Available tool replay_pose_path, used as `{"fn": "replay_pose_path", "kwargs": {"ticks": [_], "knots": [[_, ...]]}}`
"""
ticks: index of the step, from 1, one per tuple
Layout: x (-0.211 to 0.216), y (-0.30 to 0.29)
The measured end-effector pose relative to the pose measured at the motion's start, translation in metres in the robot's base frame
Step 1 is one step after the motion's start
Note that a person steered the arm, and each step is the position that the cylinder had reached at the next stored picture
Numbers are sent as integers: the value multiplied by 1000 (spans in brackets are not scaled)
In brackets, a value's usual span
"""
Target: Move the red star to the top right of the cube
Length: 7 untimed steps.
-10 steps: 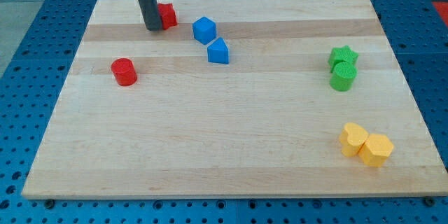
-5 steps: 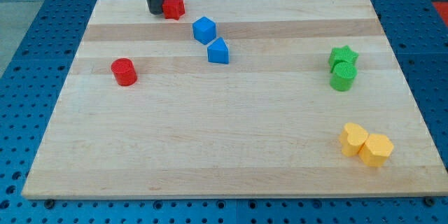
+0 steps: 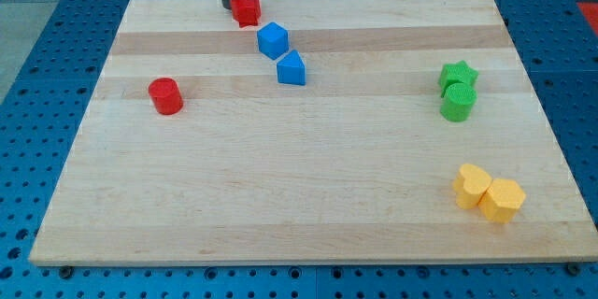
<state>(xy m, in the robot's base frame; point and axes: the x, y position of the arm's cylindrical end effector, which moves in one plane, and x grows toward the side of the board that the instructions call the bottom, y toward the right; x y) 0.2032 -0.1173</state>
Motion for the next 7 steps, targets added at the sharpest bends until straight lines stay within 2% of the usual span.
{"fn": "replay_pose_path", "kwargs": {"ticks": [2,3,4,7], "knots": [[0,43],[-1,41],[-7,-5],[20,-16]]}}
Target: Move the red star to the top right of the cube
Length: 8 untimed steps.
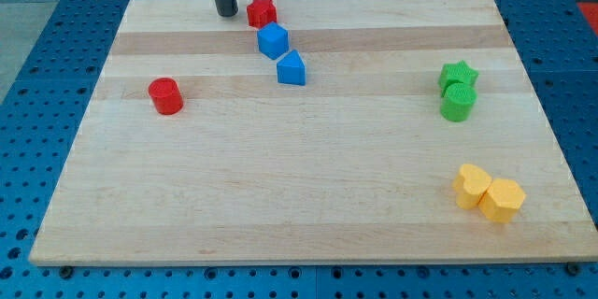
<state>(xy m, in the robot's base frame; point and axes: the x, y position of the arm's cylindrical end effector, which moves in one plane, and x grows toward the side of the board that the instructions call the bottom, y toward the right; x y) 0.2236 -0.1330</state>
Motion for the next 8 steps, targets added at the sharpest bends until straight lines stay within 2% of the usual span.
{"fn": "replay_pose_path", "kwargs": {"ticks": [4,6,8], "knots": [[8,124],[8,128],[-10,63]]}}
